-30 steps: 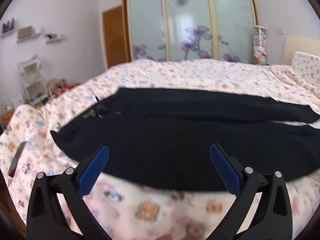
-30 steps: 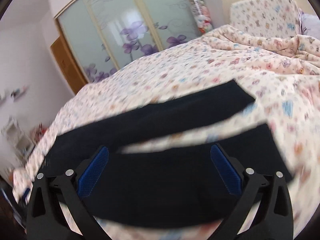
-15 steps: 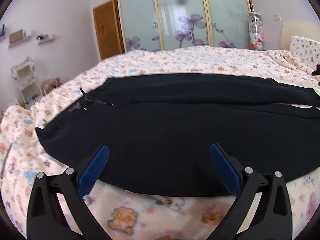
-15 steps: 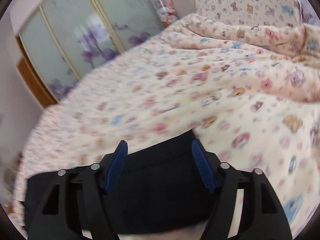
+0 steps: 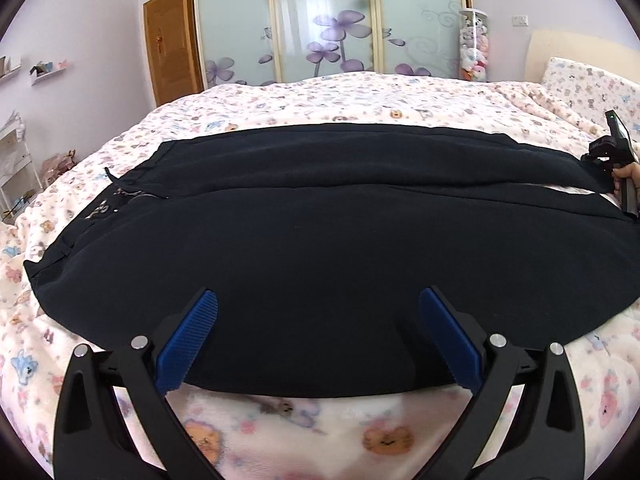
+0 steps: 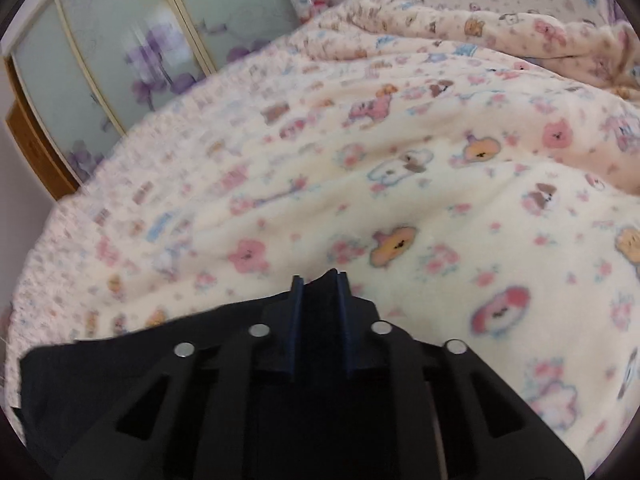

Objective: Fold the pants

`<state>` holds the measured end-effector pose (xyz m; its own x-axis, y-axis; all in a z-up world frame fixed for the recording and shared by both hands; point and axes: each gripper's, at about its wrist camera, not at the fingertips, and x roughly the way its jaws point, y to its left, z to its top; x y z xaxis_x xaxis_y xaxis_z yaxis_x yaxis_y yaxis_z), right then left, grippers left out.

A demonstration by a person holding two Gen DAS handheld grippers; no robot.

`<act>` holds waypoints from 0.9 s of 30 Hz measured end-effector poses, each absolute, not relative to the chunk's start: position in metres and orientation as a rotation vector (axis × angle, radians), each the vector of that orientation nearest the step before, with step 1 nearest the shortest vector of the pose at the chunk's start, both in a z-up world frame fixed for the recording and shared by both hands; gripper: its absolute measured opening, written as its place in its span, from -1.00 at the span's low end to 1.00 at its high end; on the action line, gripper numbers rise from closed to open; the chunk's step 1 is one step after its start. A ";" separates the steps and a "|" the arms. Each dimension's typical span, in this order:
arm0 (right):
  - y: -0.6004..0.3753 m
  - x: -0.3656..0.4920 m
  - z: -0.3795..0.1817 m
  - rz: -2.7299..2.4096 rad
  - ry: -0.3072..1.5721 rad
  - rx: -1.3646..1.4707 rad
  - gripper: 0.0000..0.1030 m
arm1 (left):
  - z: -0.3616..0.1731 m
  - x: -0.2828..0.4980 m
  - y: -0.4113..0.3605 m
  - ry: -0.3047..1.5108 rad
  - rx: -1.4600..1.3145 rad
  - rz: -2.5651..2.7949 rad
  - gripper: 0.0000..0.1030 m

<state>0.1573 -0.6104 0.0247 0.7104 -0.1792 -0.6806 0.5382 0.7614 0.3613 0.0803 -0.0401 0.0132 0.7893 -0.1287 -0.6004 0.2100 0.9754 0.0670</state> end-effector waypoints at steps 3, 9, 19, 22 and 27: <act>-0.606 0.133 0.043 -0.363 0.556 0.618 -0.85 | 0.014 0.082 -0.037 0.636 0.109 -0.186 0.97; -0.563 0.069 0.094 -0.170 0.385 0.561 -0.85 | 0.015 0.087 -0.014 0.658 -0.034 -0.204 0.97; -0.477 -0.089 0.080 0.078 0.231 0.590 -0.86 | 0.022 0.080 0.008 0.623 -0.177 -0.222 0.97; -0.479 -0.111 0.048 0.076 0.232 0.750 -0.88 | 0.043 0.067 0.011 0.526 -0.226 -0.325 0.97; -0.483 -0.117 0.028 0.076 0.204 0.833 -0.88 | 0.096 0.106 -0.012 0.653 -0.289 -0.524 0.97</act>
<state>-0.1166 -0.4827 0.0278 0.9778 0.1469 -0.1495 0.0124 0.6714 0.7410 0.1061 -0.0118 0.0964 0.6720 -0.5463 -0.5000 0.3693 0.8324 -0.4131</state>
